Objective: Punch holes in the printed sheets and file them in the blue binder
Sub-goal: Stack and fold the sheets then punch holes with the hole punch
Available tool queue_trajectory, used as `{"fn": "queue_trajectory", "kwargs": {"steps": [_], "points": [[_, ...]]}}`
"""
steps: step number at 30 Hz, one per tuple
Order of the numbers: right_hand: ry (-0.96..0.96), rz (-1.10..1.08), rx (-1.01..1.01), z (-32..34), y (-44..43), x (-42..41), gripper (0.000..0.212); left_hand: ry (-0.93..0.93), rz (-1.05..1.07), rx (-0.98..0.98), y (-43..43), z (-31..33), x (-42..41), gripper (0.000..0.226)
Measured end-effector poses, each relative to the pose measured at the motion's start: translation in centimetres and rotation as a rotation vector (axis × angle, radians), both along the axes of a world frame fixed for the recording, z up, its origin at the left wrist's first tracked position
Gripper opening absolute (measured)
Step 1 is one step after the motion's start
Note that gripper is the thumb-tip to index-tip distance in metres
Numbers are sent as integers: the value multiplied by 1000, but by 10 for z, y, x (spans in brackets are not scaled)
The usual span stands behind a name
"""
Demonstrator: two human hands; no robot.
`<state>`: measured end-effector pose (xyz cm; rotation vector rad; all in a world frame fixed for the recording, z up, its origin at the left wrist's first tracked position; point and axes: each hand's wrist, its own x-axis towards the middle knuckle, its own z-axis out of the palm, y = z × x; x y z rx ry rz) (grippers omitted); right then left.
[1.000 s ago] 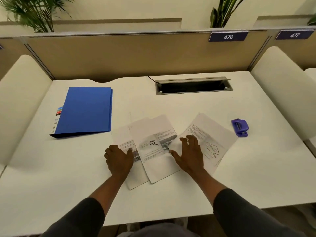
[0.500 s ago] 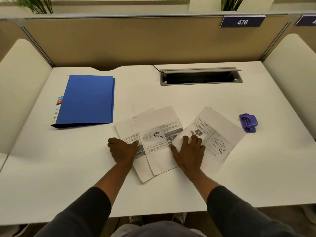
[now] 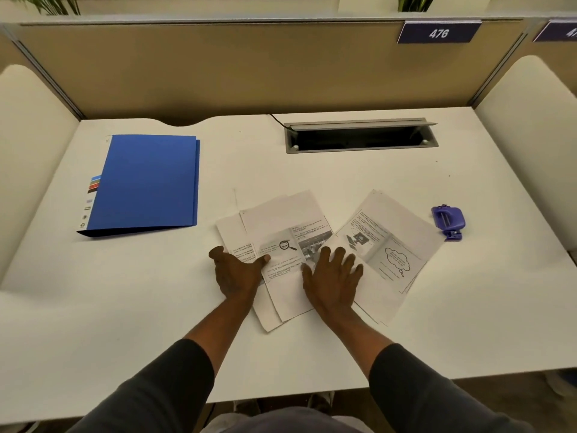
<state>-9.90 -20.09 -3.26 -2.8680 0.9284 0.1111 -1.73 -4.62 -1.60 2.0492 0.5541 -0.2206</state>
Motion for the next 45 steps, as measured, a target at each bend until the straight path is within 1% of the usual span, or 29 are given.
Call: {"fn": "queue_trajectory", "kwargs": {"steps": [1, 3, 8, 11, 13, 15, 16, 17, 19, 21, 22, 24, 27, 29, 30, 32, 35, 37, 38, 40, 41, 42, 43, 45], "points": [[5, -3, -18, -1, 0, 1, 65, -25, -12, 16, -4, 4, -1, 101], [8, -11, -41, -3, 2, 3, 69, -60, -40, 39, -10, 8, -1, 104], [5, -20, -24, -1, 0, 8, 61, -49, -78, 35, -11, 4, 3, 100], [40, -16, -35, 1, -2, 12, 48, -87, -111, 11, -8, 2, 0, 97], [38, -5, -40, 6, -4, 13, 34, -144, -151, -20, -5, 2, -2, 103], [49, 19, 15, 13, -3, 14, 28, -214, -198, -4, -1, 2, -5, 108], [35, 21, 36, 17, -3, 14, 27, -241, -221, 8, 1, 1, -7, 105], [9, 20, 45, 20, -2, 13, 26, -258, -233, 3, 4, 1, -9, 97], [-80, 40, 18, 28, 1, 11, 18, -258, -221, -49, 10, 1, -9, 71], [-208, 144, -64, 30, 6, 7, 11, -243, -191, -85, 16, 0, -9, 52], [-268, 221, -94, 31, 10, 4, 11, -225, -170, -95, 19, -1, -9, 47], [-342, 391, -80, 33, 23, -3, 13, -170, -128, -111, 25, 0, -7, 43], [-367, 606, -39, 23, 47, -19, 20, -101, -95, -140, 33, 1, -3, 34], [-337, 710, -23, 12, 63, -29, 26, -40, -49, -215, 38, 0, 0, 23], [-316, 746, 10, 8, 70, -32, 26, -14, -42, -241, 41, 1, 1, 27], [-282, 791, 64, 5, 79, -36, 24, -8, -95, -222, 46, 0, 1, 44], [-247, 842, 151, 10, 87, -37, 26, -49, -178, -123, 51, -5, 1, 43], [-268, 802, 257, 14, 88, -39, 37, -65, -197, -71, 56, -6, 2, 43], [-318, 750, 283, 15, 86, -40, 42, -78, -205, -59, 59, -7, 2, 44], [-512, 608, 222, 14, 77, -42, 43, -98, -203, -81, 66, -4, 3, 48], [-586, 521, 192, 12, 71, -43, 42, -106, -198, -96, 70, -2, 2, 52], [-618, 434, 182, 11, 63, -44, 40, -114, -196, -109, 73, 0, 2, 56], [-611, 360, 185, 9, 54, -46, 40, -123, -198, -122, 77, 1, 1, 62], [-530, 245, 192, 3, 38, -49, 46, -145, -212, -142, 82, 3, 0, 75]]}}
